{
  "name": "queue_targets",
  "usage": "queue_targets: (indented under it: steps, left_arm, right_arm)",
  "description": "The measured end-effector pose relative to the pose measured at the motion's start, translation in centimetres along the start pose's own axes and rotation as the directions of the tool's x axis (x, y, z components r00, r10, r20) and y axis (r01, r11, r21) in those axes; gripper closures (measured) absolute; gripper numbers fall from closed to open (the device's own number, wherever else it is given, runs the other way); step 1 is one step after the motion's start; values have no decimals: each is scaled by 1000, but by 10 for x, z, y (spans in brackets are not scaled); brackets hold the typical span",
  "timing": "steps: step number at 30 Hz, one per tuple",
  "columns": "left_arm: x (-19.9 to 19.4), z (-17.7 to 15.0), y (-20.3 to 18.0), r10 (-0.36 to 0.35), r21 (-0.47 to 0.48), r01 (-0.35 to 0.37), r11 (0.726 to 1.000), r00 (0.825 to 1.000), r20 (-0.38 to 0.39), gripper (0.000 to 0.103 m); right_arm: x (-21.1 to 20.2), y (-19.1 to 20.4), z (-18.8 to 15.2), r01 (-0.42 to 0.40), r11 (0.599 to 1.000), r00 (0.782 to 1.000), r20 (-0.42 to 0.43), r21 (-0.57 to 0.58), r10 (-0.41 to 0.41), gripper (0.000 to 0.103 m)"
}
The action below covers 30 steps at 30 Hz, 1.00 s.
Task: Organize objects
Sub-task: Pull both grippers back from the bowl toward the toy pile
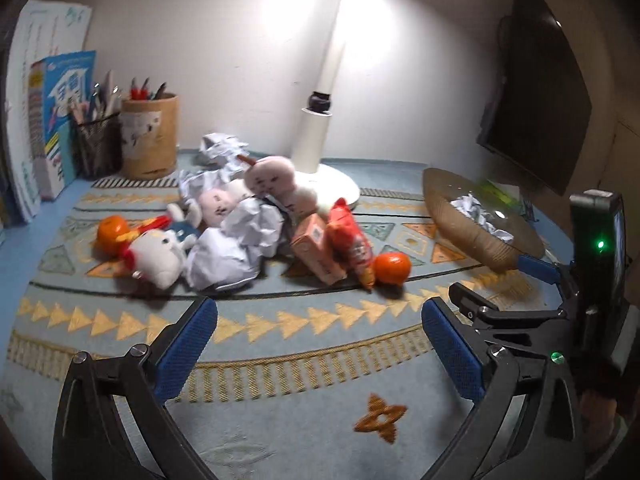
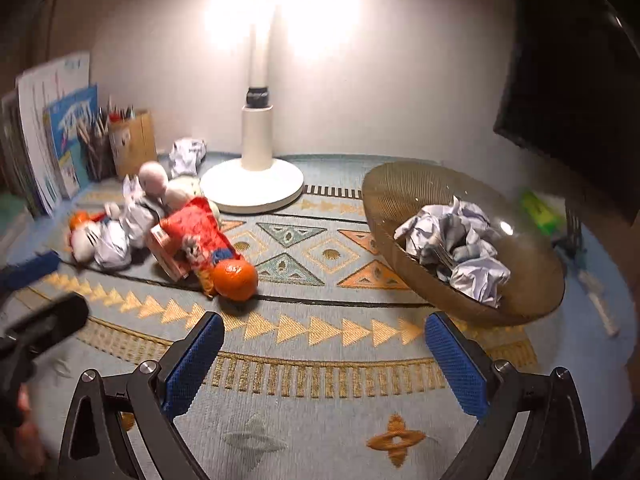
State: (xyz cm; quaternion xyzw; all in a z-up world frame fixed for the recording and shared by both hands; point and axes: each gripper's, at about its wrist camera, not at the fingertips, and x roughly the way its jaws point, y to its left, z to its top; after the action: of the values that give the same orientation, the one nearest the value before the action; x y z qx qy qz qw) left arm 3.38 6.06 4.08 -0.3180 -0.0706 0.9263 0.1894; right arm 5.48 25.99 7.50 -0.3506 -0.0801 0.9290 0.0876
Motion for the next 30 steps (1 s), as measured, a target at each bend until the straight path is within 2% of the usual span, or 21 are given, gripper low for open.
queue_targets:
  steps: [1,2,3,4,5,7,10,13,17,20,24,30]
  left_arm:
    - [3,-6,9,-1,-21,1,1000,1000,-11,1]
    - [8,-11,15,-6,-47,4,999,999,-51,1]
    - [13,-11,19,-16,-86,8,996,995,-100,1]
    - [11,-12,22,-35,-108,24,994,994,-100,1]
    - [8,-14,21,-39,-105,30,994,996,-77,1]
    - [3,-15,13,-3,-63,0,998,999,-43,1]
    - [6,-16,3,2,-10,-2,1000,999,-52,1]
    - [7,-17,4,-14,-8,14,1000,998,-64,1]
    - [11,-17,8,-16,-25,14,1000,996,-84,1]
    - [10,-17,7,-9,-22,8,1000,997,-77,1]
    - [15,-18,2,16,2,-16,1000,995,-102,1]
    - [13,-17,4,-3,-13,2,1000,995,-96,1]
  right_arm:
    - [10,13,-2,69,997,997,-14,-21,-69,2]
    - [20,23,-6,103,994,994,-39,-28,-104,1]
    - [32,29,-8,96,995,992,-82,-24,-98,1]
    - [44,34,-13,80,997,988,-131,-14,-81,2]
    - [52,40,-17,113,993,976,-180,-46,-119,2]
    - [40,48,-18,176,980,977,-107,-94,-186,0]
    - [33,51,-21,201,974,975,-70,-102,-209,0]
    - [36,44,-18,179,982,979,-89,-61,-184,0]
    - [33,23,-17,74,996,994,-89,57,-68,0]
    - [38,13,-16,31,992,994,-104,118,-19,0]
    - [44,15,-15,73,991,990,-128,115,-58,0]
    - [45,25,-15,110,992,987,-128,56,-102,0]
